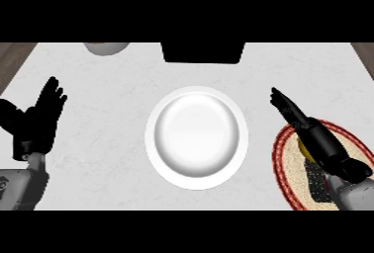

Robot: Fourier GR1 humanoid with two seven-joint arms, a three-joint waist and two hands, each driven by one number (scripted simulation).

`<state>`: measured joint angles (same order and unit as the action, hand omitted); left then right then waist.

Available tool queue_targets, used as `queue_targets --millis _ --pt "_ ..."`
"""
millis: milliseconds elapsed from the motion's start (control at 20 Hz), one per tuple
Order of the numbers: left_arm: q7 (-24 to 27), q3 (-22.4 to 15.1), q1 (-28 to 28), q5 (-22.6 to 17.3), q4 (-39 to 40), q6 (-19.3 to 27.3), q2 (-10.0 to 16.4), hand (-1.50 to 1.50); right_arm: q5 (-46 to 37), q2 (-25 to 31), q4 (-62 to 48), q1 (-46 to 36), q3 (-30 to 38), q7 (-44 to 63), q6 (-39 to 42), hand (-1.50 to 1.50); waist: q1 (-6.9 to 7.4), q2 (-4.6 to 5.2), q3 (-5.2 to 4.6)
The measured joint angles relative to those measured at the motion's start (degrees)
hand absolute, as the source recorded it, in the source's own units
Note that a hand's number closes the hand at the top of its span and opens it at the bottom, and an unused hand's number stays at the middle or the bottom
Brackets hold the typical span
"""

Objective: Pick the tomato from the placemat and place it in the plate

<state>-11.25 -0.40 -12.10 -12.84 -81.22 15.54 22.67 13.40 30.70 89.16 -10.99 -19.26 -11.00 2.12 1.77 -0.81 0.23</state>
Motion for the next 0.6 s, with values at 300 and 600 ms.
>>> queue_targets --millis 300,600 --pt "1.5 -1.03 0.21 0.94 0.19 -2.78 0.43 0.0 12.93 7.31 -5.74 0.78 7.32 -7.64 20.36 1.5 -1.42 0.97 -0.06" --pt "1.74 -3.19 1.82 0.44 -0.22 -5.41 -0.5 0.0 9.68 12.05 -15.13 2.31 16.36 -20.06 20.96 -1.5 -2.29 0.98 0.02"
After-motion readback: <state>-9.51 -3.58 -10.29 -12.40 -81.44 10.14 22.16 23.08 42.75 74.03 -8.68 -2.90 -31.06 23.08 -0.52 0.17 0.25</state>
